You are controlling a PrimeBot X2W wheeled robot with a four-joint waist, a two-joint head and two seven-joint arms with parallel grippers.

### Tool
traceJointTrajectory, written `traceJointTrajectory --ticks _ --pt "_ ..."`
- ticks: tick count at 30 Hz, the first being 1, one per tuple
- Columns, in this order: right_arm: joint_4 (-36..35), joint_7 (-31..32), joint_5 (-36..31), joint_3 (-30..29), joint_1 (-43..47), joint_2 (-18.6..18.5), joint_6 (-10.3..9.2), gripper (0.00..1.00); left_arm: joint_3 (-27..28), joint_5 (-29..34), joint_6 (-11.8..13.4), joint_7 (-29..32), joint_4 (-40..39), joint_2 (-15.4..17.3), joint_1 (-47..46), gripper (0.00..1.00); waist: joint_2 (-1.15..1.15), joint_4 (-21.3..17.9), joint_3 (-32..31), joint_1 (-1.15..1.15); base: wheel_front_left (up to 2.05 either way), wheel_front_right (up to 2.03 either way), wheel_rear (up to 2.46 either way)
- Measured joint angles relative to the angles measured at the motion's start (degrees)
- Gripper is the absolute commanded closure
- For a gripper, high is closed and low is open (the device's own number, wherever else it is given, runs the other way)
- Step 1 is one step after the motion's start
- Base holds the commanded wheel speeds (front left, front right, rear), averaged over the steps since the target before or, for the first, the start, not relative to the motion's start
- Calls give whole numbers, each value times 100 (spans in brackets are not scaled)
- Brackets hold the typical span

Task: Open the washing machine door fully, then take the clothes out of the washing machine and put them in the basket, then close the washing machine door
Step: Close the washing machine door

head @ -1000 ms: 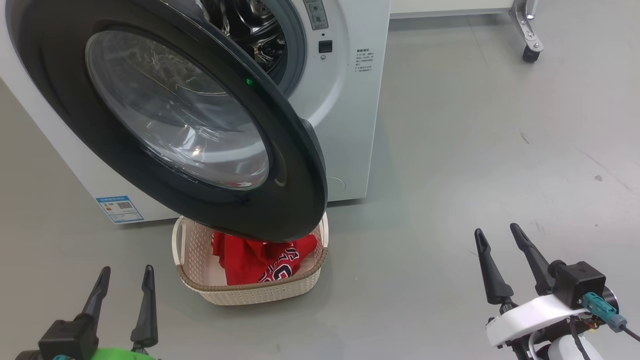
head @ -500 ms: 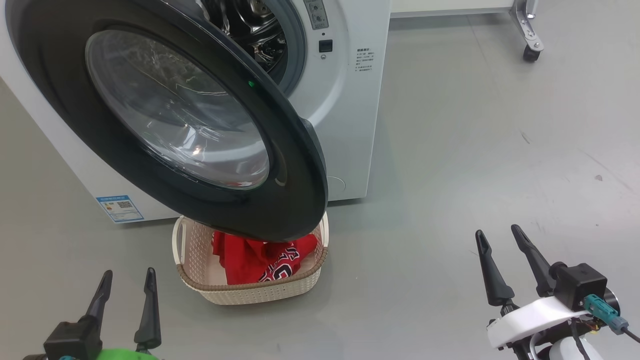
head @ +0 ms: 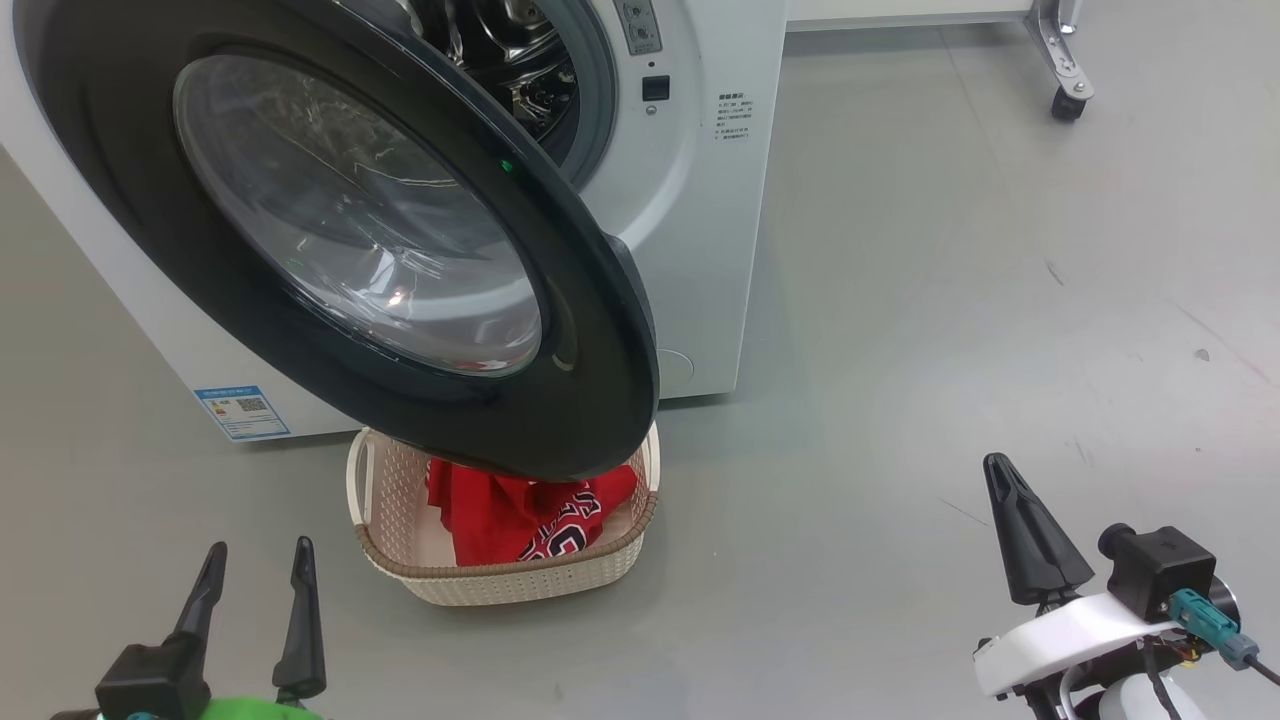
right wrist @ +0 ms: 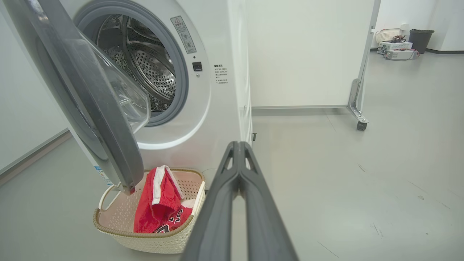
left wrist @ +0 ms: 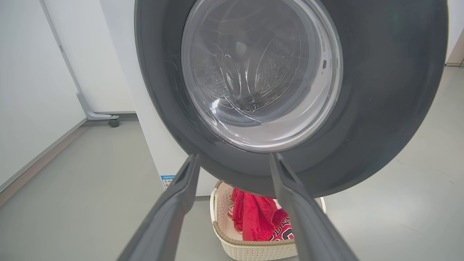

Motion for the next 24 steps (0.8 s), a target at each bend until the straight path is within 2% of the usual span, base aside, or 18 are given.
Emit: traceJointTrajectory --ticks 12,18,24 --pt "-11 129 10 0 0 -26 0 100 -37 52 0 8 10 -52 -10 0 0 49 29 0 0 0 0" --pt "36 255 9 -8 -122 -100 0 100 -148 121 0 8 14 -123 -47 0 0 228 80 0 0 0 0" --pt "185 408 10 -29 -631 -105 0 100 -246 153 0 8 19 -204 -132 0 0 479 146 0 0 0 0"
